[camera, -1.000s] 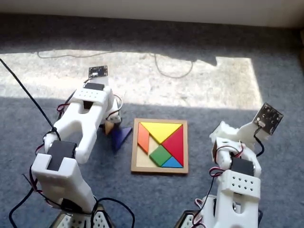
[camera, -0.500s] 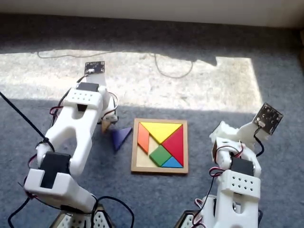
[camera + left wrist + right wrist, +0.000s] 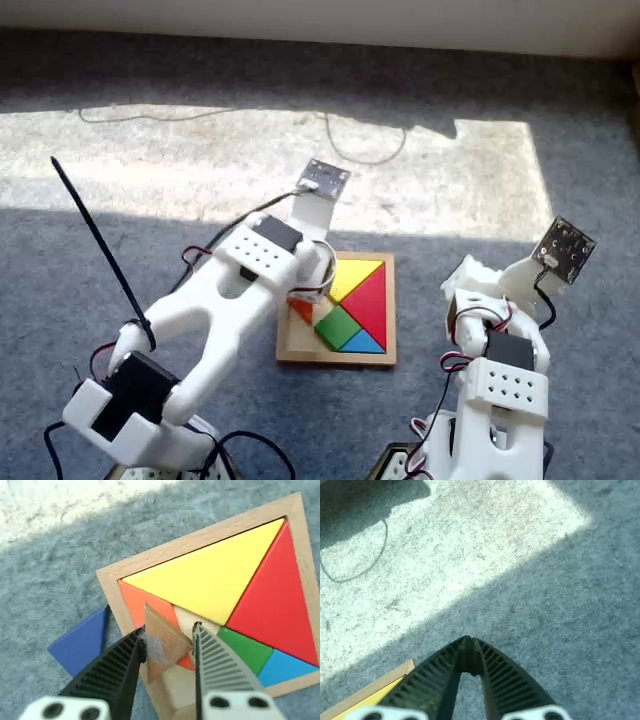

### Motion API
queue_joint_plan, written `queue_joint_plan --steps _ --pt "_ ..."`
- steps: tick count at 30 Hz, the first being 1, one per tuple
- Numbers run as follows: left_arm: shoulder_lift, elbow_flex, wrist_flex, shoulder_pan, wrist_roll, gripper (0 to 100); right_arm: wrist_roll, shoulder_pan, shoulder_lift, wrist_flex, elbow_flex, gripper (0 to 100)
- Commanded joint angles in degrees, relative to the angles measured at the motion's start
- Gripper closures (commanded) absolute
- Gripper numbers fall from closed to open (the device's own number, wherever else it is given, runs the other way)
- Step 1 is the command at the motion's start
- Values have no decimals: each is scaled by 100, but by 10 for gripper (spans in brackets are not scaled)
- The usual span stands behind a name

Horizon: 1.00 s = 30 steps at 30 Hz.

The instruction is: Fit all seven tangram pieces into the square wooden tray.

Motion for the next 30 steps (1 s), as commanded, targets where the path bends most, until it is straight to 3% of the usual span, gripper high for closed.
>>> queue_joint_plan --steps 1,4,9,14,20,30 --pt "-259 -40 -211 321 -35 883 79 -40 -136 -163 -48 992" --pt "-251 -40 -202 409 -35 870 79 -40 -136 -163 -57 992" --pt "-251 22 -193 382 369 745 79 -40 -136 -163 -57 992" --pt "-312 57 -123 303 501 734 79 -40 -136 -163 -57 992" --pt "-321 -303 484 -330 510 734 79 -40 -136 -163 -48 992" --pt "-303 -295 545 -1789 492 732 79 -40 -136 -163 -40 992"
